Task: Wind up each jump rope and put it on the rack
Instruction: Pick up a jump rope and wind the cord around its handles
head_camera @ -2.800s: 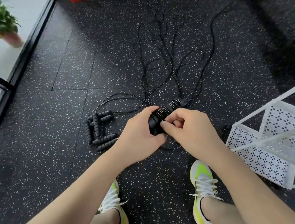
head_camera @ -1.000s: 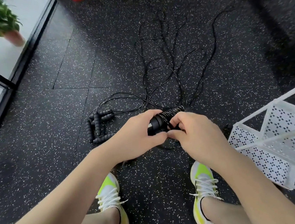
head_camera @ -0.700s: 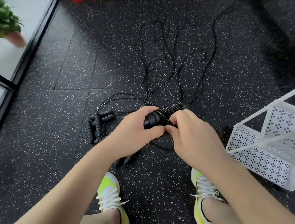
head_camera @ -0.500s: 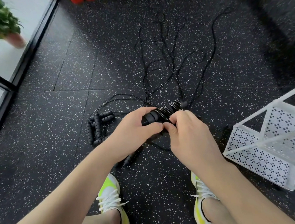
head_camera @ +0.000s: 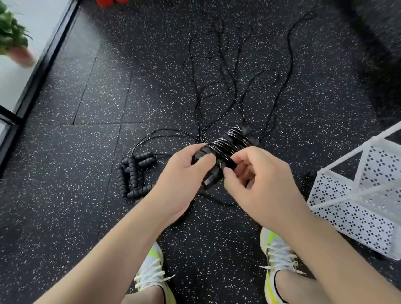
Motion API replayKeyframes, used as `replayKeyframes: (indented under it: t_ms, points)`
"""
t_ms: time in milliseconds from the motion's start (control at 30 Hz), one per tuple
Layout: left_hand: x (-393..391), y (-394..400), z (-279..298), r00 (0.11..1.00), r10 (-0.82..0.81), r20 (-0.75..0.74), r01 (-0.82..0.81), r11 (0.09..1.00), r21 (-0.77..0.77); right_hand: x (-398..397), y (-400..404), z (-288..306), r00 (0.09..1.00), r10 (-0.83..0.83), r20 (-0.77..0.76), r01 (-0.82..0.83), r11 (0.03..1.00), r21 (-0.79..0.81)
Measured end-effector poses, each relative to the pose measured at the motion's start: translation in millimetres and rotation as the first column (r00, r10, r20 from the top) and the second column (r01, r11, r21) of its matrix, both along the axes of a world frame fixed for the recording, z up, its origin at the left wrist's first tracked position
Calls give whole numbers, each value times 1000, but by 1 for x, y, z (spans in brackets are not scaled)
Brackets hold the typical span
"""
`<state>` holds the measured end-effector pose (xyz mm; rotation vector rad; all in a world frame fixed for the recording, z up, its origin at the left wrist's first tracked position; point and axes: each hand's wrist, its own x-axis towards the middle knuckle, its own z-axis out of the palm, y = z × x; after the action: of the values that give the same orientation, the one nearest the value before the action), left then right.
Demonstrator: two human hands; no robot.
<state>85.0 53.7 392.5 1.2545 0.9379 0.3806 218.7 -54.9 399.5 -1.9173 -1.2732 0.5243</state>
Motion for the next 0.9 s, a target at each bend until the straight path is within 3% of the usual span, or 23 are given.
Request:
replayKeyframes:
  t_ms: [633, 800, 900]
  points:
    - [9, -18, 9, 989, -6, -146, 52, 948, 315, 5, 4, 4, 989, -150, 12, 151, 989, -5]
    - [7, -21, 11, 986, 28, -162, 22, 954, 298, 6, 4, 4, 997, -70, 40, 68, 997, 29]
    - [7, -19, 10, 984, 56, -170, -7, 960, 280, 7, 1, 4, 989, -62, 131, 46, 992, 120]
